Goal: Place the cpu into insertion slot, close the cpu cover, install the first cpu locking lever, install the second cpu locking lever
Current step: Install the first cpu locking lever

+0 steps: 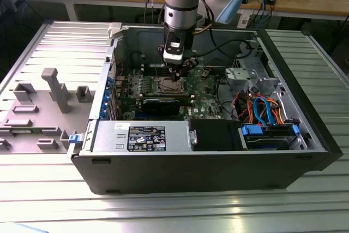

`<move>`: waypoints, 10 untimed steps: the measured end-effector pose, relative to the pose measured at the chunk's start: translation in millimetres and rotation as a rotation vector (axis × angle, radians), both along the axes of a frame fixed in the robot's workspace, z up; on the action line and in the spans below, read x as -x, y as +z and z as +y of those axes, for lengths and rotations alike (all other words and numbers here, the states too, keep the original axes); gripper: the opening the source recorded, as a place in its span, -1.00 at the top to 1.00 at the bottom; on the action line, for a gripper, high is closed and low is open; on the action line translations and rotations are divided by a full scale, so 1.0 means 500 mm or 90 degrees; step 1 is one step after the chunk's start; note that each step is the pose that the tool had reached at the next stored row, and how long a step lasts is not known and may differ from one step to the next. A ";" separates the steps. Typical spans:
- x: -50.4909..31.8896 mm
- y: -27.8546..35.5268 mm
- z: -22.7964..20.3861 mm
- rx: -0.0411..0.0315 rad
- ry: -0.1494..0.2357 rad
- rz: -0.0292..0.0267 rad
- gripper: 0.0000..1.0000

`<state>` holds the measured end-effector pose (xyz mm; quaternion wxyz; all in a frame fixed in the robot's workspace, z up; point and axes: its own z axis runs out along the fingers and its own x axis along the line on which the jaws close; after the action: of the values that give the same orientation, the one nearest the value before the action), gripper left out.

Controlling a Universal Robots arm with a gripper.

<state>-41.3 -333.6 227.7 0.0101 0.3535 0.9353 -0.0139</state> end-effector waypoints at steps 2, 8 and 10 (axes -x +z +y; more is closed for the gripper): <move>0.000 0.000 0.0000 0.0000 0.004 0.0000 0.79; 0.000 0.000 0.0000 0.0000 0.011 0.0000 0.79; 0.000 0.000 0.0000 0.0000 0.013 0.0000 0.79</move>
<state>-41.3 -333.6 227.7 0.0102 0.3438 0.9389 -0.0138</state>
